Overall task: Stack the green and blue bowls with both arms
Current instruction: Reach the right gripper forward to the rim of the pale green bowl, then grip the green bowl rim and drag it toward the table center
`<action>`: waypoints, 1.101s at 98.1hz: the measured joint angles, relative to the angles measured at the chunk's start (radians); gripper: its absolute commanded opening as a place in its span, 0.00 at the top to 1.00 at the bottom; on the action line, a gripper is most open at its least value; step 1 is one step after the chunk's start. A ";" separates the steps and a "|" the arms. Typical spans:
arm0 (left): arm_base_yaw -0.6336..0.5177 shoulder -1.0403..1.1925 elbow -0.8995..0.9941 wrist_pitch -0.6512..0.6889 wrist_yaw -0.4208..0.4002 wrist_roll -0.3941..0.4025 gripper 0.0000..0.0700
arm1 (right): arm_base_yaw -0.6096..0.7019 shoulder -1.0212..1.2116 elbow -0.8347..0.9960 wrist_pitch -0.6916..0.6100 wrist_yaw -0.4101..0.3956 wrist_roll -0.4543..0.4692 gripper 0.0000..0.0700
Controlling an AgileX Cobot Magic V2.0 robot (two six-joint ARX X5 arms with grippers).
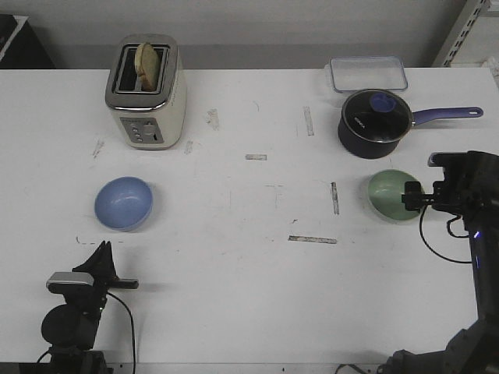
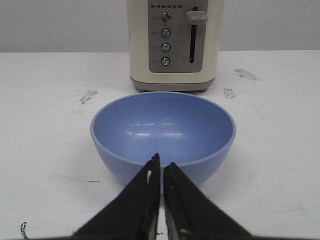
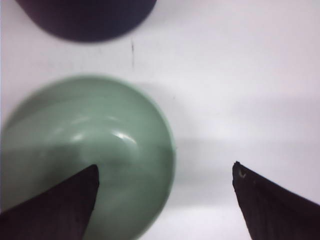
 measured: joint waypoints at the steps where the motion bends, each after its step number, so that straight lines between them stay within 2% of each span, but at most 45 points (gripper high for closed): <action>1: 0.000 0.000 0.000 0.000 0.000 0.000 1.00 | 0.000 0.008 0.000 0.001 0.000 0.000 0.24; 7: 0.000 0.000 0.000 0.000 0.000 0.000 1.00 | 0.000 0.052 0.000 0.002 0.000 -0.006 0.30; 13: 0.000 0.000 0.000 0.000 0.000 0.000 1.00 | 0.000 0.088 0.000 0.003 0.000 -0.008 0.43; 21: 0.000 0.000 0.000 0.000 0.000 0.000 1.00 | 0.000 0.121 0.000 0.018 0.000 -0.009 0.62; 31: 0.000 0.000 0.000 0.000 0.000 0.000 1.00 | -0.001 0.142 0.000 0.023 -0.001 -0.010 0.94; 34: 0.000 0.000 0.000 0.000 0.000 0.000 1.00 | -0.001 0.143 0.000 0.023 -0.001 -0.011 1.00; 69: 0.000 0.000 0.000 -0.001 0.000 0.000 1.00 | 0.000 0.138 0.002 0.044 -0.013 0.006 1.00; 85: 0.000 0.000 0.000 -0.001 0.000 0.000 1.00 | 0.006 0.061 0.002 0.044 -0.038 0.013 1.00; 108: 0.000 0.000 0.000 -0.001 0.000 0.000 1.00 | 0.099 -0.171 0.002 0.046 -0.210 0.076 1.00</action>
